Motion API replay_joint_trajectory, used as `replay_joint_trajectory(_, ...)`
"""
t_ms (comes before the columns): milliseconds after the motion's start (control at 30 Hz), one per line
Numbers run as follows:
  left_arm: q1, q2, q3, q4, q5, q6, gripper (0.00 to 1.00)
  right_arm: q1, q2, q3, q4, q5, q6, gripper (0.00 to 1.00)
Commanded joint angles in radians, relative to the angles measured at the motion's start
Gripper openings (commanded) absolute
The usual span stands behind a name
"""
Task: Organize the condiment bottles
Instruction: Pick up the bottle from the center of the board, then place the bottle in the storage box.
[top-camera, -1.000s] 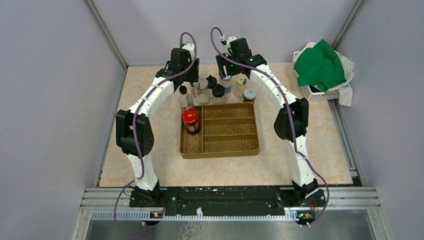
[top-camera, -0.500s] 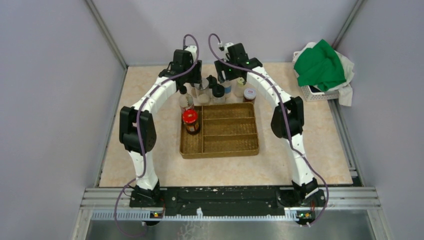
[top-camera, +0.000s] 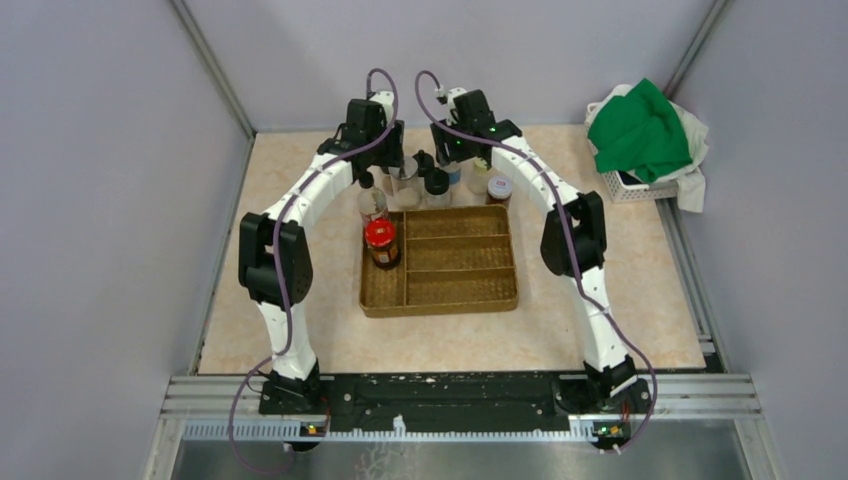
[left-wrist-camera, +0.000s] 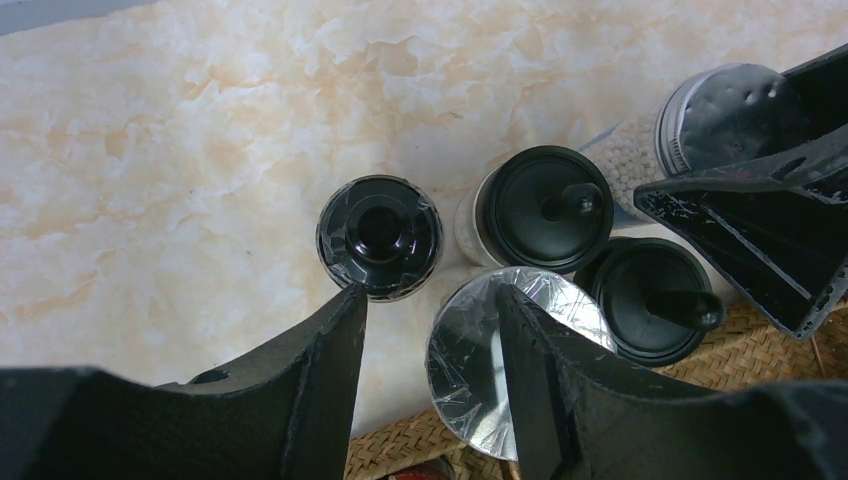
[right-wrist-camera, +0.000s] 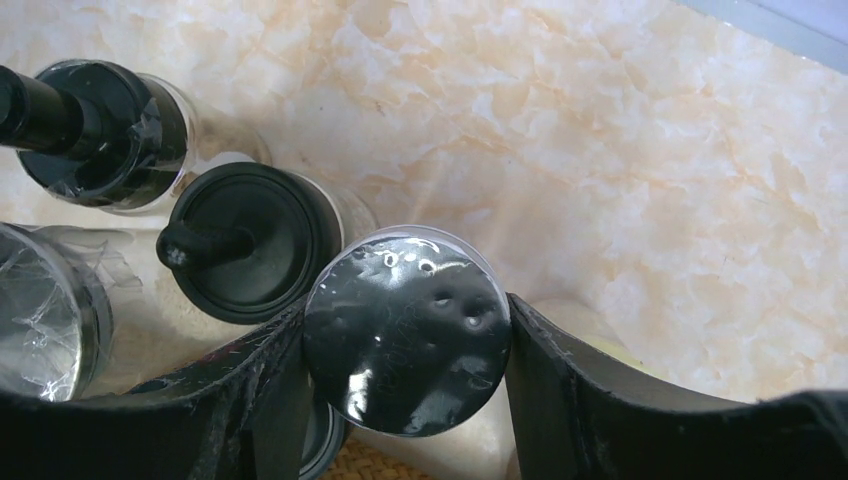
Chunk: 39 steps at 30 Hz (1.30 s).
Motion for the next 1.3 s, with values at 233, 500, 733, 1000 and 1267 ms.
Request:
replay_joint_trajectory(233,0.001,-0.042,0.013,-0.002,0.009,0.004,0.58,0.000,-0.102,-0.067,0.075,0.024,-0.010,0.41)
replay_joint_trajectory(500,0.001,-0.122,-0.034,0.009,0.001,0.003,0.59,0.002,-0.225,-0.088,0.079,0.067,-0.026,0.40)
replay_joint_trajectory(733,0.001,-0.187,-0.035,0.003,-0.002,0.025,0.60,0.021,-0.318,-0.079,0.047,0.096,-0.041,0.39)
replay_joint_trajectory(1000,0.000,-0.288,-0.032,-0.018,-0.044,0.018,0.66,0.074,-0.476,-0.099,-0.066,0.140,-0.072,0.36)
replay_joint_trajectory(1267,0.001,-0.387,-0.026,-0.090,-0.079,-0.002,0.66,0.205,-0.666,-0.259,-0.171,0.168,-0.062,0.35)
